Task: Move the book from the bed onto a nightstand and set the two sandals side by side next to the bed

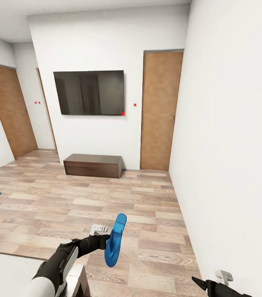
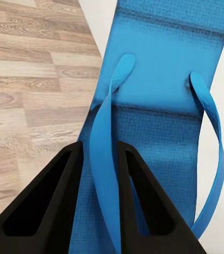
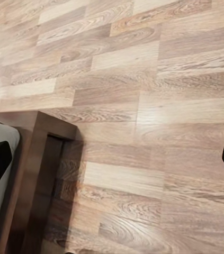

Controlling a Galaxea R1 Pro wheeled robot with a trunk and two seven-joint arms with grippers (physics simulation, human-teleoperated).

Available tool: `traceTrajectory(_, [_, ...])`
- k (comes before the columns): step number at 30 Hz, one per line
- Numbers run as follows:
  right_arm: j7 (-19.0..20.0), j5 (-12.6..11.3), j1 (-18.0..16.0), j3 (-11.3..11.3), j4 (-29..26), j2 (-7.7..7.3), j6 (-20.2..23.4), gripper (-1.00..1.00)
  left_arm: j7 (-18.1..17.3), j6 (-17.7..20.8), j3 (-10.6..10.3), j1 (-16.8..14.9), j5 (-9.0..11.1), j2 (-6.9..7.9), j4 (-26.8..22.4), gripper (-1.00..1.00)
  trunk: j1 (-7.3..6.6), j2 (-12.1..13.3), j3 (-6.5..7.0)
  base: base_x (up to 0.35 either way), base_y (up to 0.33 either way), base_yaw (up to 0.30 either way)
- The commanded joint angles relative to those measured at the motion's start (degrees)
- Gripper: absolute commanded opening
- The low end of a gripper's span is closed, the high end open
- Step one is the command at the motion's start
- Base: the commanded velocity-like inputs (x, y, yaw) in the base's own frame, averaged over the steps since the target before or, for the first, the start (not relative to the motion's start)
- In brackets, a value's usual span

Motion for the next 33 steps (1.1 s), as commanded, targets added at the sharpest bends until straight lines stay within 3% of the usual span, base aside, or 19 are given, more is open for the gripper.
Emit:
traceTrajectory(1, [0.11, -0.60, -0.04, 0.41, -0.02, -0.05, 0.26, 1.00, -0.17, 0.39, 0.45, -0.04, -0.32, -0.09, -0.08, -1.00, 0.01, -0.09, -0.19, 0.000, 0.000, 0.000])
traceTrajectory(33, [0.03, -0.60, -0.04, 0.41, -0.02, -0.05, 0.25, 1.00, -0.15, 0.39, 0.45, -0.04, -0.32, -0.15, -0.05, -1.00, 0.01, -0.09, -3.09, 0.000, 0.000, 0.000])
